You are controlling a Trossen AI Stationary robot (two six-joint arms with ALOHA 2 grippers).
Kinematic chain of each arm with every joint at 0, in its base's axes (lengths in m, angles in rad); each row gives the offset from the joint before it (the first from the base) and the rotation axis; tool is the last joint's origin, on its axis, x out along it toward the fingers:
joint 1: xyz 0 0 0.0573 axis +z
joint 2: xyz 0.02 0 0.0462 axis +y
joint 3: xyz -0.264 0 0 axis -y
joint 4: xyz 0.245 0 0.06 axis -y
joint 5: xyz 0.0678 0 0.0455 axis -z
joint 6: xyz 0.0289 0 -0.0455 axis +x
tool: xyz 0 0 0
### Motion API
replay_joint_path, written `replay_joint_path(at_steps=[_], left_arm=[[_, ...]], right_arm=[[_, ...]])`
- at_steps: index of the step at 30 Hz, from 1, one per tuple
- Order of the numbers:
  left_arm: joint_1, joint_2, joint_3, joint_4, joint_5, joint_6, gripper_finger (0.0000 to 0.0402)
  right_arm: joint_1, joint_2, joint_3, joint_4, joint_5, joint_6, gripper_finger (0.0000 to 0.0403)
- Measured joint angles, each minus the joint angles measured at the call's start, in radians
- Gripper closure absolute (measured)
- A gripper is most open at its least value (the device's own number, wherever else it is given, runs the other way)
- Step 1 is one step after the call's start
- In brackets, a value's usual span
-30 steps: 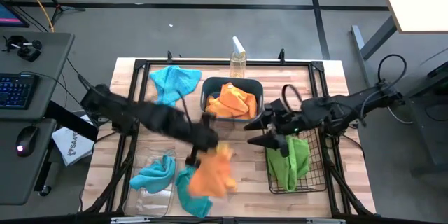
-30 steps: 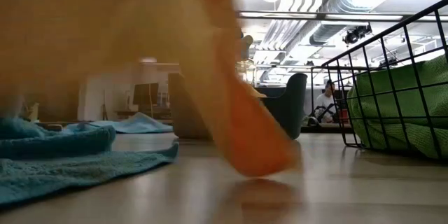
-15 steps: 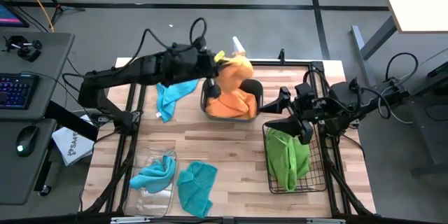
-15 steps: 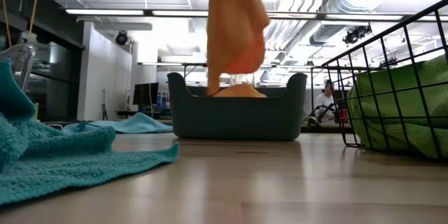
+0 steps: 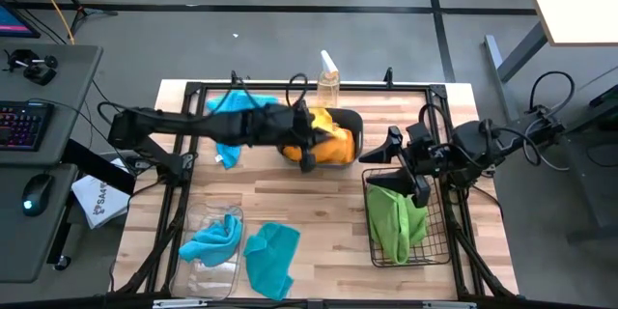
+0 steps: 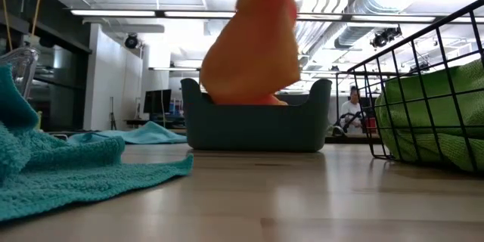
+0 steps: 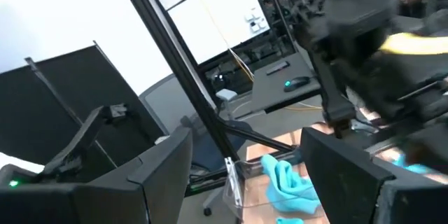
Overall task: Sort microfiber towel by color & place in baskets
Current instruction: Put the yellow towel into the blue bin
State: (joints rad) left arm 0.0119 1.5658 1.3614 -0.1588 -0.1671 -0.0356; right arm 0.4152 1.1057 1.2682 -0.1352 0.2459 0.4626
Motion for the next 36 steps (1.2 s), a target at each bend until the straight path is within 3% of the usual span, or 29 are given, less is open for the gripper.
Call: replay_joint_path(at_steps=[7, 11, 17, 24, 27, 36], left_arm=[[-0.031, 0.000, -0.106, 0.387, 0.091, -0.116, 0.0401], [-0.015, -0.002, -0.105, 0.473, 0.098, -0.101, 0.0401], [0.060, -0.014, -0.105, 0.345, -0.030, -0.019, 0.0401], [0.150, -0.013, -0.105, -0.057, -0.177, 0.011, 0.0401], [0.172, 0.019, -0.123, -0.183, -0.181, -0.018, 0.0401], [0.164, 0.109, -0.291, -0.082, -0.065, -0.243, 0.0401]], right_arm=[[0.000, 0.000, 0.000, -0.005, 0.016, 0.000, 0.0139], [0.000, 0.000, 0.000, -0.005, 0.016, 0.000, 0.0139], [0.003, 0.000, 0.000, -0.009, 0.017, 0.032, 0.0139], [0.027, 0.000, 0.000, -0.013, 0.051, 0.028, 0.0139], [0.038, 0.000, 0.000, -0.020, 0.086, 0.009, 0.0139], [0.042, 0.001, 0.000, -0.034, 0.131, 0.007, 0.0139]])
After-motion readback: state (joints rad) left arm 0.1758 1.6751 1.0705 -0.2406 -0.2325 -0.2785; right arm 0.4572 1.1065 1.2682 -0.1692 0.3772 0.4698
